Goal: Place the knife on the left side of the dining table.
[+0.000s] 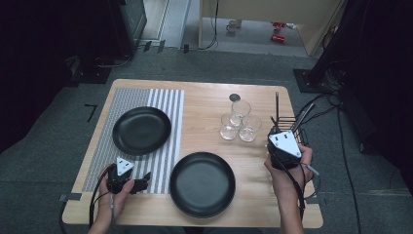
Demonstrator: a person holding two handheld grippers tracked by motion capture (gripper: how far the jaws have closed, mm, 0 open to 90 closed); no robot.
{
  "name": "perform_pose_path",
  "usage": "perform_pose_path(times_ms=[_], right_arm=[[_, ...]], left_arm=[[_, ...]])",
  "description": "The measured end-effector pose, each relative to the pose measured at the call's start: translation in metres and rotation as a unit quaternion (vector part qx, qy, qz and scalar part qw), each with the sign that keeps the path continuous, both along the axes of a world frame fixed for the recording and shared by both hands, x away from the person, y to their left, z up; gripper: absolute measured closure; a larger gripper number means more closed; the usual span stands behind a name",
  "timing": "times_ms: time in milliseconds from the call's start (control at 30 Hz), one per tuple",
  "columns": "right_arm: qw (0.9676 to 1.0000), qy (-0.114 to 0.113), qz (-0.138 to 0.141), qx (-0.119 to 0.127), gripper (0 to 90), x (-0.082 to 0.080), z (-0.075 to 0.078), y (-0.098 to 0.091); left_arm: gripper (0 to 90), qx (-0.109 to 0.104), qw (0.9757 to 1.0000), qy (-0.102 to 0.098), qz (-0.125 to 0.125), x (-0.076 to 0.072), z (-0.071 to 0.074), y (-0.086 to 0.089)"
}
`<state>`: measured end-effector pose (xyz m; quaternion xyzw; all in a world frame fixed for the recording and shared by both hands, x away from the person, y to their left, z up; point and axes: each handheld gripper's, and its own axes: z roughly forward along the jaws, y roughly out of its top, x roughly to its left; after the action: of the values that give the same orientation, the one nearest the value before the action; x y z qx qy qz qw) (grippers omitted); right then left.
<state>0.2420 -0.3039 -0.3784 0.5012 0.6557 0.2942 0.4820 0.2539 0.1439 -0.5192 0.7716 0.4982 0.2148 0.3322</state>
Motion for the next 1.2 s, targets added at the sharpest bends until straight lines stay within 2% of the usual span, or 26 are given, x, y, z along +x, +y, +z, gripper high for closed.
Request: perform_pose_path(times_ms=[267, 567, 733, 833, 867, 1000, 1200], right_arm=[[0.9998, -0.018, 0.011, -0.005, 83.7, -0.017, 0.001, 0.001], [0.9987, -0.047, 0.003, 0.019, 83.8, -0.038, 0.008, -0.009], [0.9965, -0.064, -0.009, 0.053, 84.0, -0.043, 0.015, -0.027], [0.9937, -0.073, -0.021, 0.082, 84.1, -0.046, 0.02, -0.041], [0.9918, -0.076, -0.024, 0.099, 84.1, -0.046, 0.021, -0.047], [0.9858, -0.086, -0.037, 0.14, 84.0, -0.045, 0.023, -0.065], [0.9847, -0.073, -0.04, 0.153, 83.5, -0.033, 0.024, -0.078]], left_arm=[[9.8, 0.0, 1.0, 0.0, 0.0, 0.0, 0.0, 0.0], [9.8, 0.0, 1.0, 0.0, 0.0, 0.0, 0.0, 0.0], [9.8, 0.0, 1.0, 0.0, 0.0, 0.0, 0.0, 0.0], [9.8, 0.0, 1.0, 0.0, 0.0, 0.0, 0.0, 0.0], [9.8, 0.0, 1.0, 0.0, 0.0, 0.0, 0.0, 0.0], [9.8, 0.001, 1.0, 0.0, 0.0, 0.0, 0.0, 0.0], [9.8, 0.0, 1.0, -0.001, 0.001, 0.0, 0.0, 0.0]])
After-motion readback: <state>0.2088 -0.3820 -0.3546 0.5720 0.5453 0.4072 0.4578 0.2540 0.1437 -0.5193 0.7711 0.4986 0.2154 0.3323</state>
